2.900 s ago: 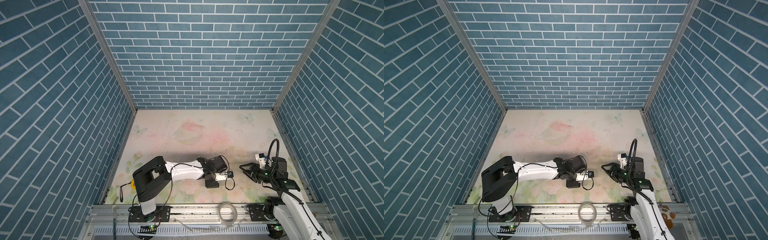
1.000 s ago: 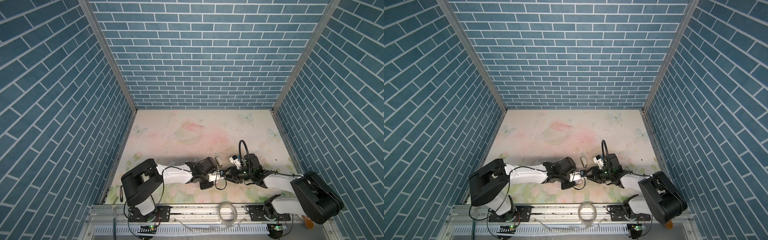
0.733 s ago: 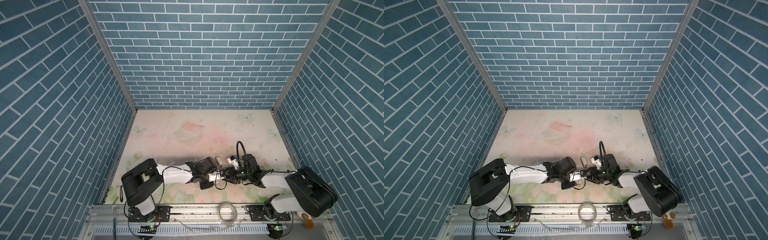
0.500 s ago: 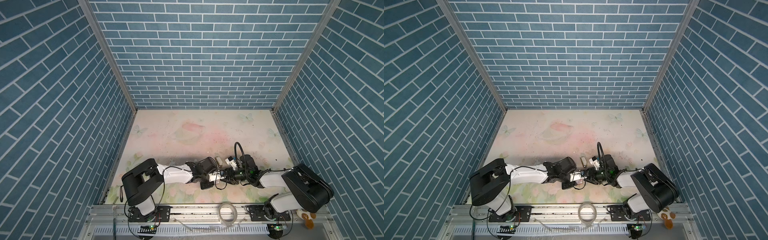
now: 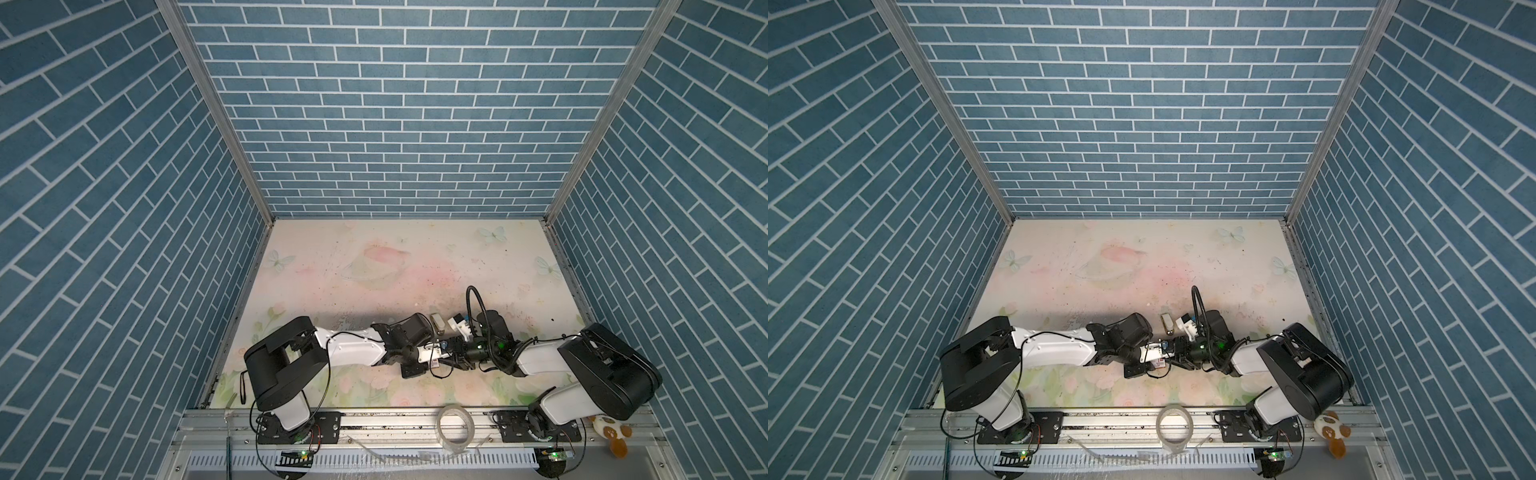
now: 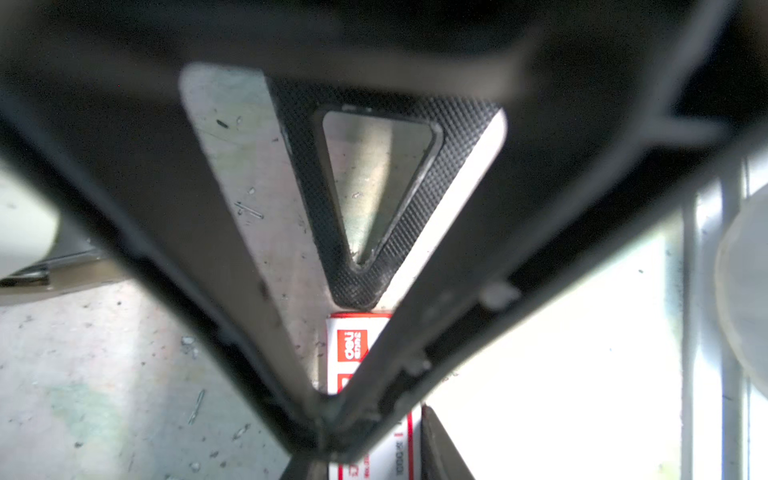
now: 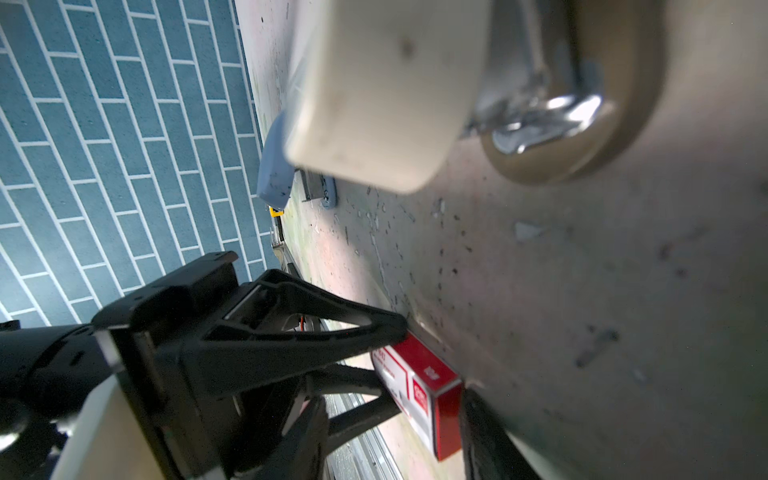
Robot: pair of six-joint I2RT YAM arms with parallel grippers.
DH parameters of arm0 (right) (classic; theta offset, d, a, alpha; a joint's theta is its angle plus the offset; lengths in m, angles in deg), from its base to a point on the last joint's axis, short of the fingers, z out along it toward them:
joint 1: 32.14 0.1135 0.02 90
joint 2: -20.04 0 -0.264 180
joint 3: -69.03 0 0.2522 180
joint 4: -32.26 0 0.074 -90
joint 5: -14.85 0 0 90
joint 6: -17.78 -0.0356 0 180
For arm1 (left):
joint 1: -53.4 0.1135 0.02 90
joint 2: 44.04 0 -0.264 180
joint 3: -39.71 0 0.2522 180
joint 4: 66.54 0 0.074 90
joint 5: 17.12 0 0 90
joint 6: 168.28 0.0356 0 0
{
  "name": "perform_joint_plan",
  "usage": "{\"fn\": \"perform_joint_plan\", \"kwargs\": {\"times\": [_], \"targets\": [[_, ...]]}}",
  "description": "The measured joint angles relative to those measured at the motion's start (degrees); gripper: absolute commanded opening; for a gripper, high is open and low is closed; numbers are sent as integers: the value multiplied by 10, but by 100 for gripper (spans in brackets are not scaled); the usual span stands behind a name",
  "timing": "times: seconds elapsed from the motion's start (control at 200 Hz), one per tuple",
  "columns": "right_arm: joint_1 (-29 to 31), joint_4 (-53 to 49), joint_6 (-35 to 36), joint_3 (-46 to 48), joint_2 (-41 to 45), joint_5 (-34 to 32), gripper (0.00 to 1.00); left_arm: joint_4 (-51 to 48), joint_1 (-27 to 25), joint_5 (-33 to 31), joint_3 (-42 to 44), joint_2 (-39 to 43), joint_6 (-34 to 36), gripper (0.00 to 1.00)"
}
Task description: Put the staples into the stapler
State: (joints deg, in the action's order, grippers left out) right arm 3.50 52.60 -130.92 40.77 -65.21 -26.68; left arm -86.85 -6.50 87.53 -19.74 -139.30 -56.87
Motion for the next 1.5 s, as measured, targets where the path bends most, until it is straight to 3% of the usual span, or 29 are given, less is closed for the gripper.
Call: {"fn": "perform_joint_plan", "kwargs": {"times": [0.61, 1.02, 1.3, 1.5], "targets": [[10, 18, -5, 0, -11, -12, 50, 24, 1, -2, 12, 3, -1, 37], [12, 24, -7, 0, -13, -16, 51, 68, 0, -16, 38, 16, -9, 53], [3, 21, -6, 0, -13, -14, 51, 40, 11, -9, 46, 33, -8, 53], [-9, 15, -6, 0, -10, -10, 51, 31, 13, 10, 46, 34, 0, 45]]}}
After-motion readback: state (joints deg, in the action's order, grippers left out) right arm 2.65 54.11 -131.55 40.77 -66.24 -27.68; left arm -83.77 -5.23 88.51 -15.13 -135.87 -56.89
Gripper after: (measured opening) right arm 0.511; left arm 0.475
